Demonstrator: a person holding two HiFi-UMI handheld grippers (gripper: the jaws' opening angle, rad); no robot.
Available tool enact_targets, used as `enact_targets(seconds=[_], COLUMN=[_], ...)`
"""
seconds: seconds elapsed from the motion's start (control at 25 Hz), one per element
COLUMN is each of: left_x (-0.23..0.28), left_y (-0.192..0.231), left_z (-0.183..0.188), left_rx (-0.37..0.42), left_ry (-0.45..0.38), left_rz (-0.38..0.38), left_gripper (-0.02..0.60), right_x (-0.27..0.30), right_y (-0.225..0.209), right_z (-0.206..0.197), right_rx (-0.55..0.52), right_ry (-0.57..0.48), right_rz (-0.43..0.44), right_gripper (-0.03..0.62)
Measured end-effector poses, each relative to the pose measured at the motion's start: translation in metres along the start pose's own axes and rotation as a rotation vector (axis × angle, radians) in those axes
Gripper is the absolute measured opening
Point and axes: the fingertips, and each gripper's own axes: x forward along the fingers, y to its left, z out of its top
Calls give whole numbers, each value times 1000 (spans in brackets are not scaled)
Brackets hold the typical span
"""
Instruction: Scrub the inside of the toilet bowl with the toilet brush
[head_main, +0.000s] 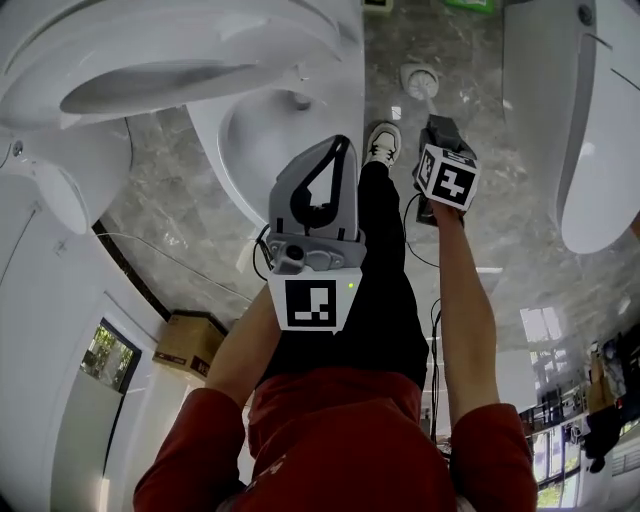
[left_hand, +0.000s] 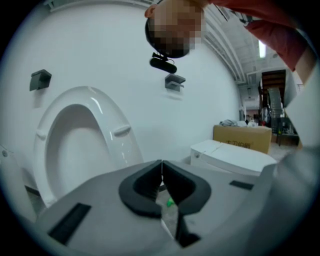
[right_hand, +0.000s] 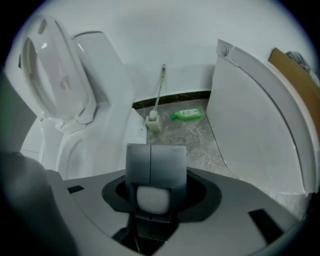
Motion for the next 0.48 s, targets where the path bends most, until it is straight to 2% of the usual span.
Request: enact_targets(seconds=[0.2, 0.48], left_x=[-42, -125], left_y=[14, 54], left_z=[41, 99], left_rx=[-10, -13], left_ry=[-39, -108], left_rz=[33, 106], left_gripper=[-2, -2], right_x=[-85, -210], right_y=[34, 102], right_z=[6, 8], right_rx=[-64, -167], right_ry=[-118, -252], right_rz=[45, 101], right_gripper=[187, 186])
